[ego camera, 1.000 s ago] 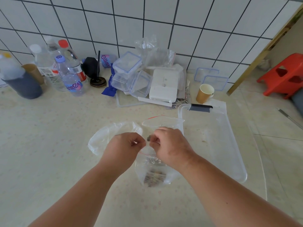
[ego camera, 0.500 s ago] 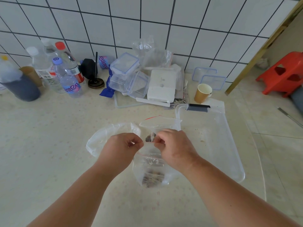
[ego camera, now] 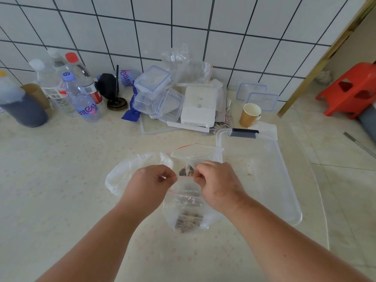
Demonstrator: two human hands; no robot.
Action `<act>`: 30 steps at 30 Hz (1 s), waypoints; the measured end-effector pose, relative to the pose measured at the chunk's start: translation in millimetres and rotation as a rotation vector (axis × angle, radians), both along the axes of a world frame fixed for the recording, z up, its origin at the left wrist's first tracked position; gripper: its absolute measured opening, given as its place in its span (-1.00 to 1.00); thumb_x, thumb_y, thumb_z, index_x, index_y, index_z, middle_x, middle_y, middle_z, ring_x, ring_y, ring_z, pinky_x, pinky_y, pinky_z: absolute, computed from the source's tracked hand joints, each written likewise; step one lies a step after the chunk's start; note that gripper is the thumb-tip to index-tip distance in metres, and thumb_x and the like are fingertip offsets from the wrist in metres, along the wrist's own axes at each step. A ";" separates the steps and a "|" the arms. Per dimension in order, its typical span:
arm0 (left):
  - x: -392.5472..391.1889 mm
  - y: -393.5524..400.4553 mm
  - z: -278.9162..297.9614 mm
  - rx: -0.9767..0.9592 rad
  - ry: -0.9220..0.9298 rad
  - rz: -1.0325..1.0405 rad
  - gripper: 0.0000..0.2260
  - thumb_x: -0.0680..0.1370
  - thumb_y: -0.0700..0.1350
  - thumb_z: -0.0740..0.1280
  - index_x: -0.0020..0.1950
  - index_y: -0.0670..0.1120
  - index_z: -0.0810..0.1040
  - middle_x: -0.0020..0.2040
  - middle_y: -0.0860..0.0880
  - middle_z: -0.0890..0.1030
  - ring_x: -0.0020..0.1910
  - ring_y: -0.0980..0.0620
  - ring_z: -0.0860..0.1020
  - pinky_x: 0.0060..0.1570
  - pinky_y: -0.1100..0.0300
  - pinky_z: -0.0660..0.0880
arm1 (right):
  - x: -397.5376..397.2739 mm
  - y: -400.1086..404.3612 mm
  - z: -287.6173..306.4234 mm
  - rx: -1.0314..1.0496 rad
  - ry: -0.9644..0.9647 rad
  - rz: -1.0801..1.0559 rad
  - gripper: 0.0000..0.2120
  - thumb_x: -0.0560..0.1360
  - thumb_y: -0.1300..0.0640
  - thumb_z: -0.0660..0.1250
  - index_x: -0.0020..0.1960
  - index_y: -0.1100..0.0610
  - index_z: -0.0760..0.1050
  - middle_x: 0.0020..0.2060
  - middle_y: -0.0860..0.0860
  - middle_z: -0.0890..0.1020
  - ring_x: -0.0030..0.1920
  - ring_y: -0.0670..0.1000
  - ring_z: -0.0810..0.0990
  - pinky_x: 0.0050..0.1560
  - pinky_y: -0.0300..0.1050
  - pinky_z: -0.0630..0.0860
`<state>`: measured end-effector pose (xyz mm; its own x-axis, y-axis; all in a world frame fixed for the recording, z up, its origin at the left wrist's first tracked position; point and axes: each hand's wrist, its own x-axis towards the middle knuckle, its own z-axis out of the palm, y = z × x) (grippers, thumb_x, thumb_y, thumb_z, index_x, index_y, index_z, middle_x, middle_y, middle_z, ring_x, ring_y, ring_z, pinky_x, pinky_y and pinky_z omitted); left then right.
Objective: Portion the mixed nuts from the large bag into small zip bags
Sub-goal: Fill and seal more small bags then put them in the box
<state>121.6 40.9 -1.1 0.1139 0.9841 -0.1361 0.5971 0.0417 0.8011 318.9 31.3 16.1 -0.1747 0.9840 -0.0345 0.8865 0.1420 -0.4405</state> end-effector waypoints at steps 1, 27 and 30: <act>0.4 -0.5 -0.4 0.000 0.001 0.001 -0.77 0.54 -0.06 0.47 -0.25 0.23 0.65 -0.28 0.25 0.66 -0.33 0.21 0.58 -0.38 0.46 0.39 | 0.2 0.0 0.0 -0.006 0.004 0.002 -0.82 0.46 0.27 0.35 -0.21 0.01 0.48 -0.26 -0.17 0.51 -0.19 -0.05 0.48 0.08 -0.05 0.40; -2.4 1.7 3.5 -0.106 -0.052 0.080 -0.76 0.56 -0.08 0.45 -0.24 0.22 0.65 -0.28 0.08 0.71 -0.38 0.13 0.65 -0.52 0.39 0.40 | 30.7 -5.4 -10.4 0.028 0.041 -0.055 -0.86 0.45 0.24 0.39 -0.20 0.02 0.53 -0.26 -0.15 0.60 -0.21 -0.08 0.55 0.00 -0.08 0.45; -4.9 3.1 3.7 -0.108 -0.048 0.091 -0.77 0.56 -0.08 0.46 -0.23 0.23 0.66 -0.26 0.09 0.72 -0.36 0.09 0.64 -0.52 0.40 0.38 | 35.6 -6.9 -9.5 0.060 0.022 -0.031 -0.84 0.44 0.26 0.41 -0.24 0.04 0.53 -0.29 -0.17 0.55 -0.19 -0.06 0.50 -0.05 -0.07 0.45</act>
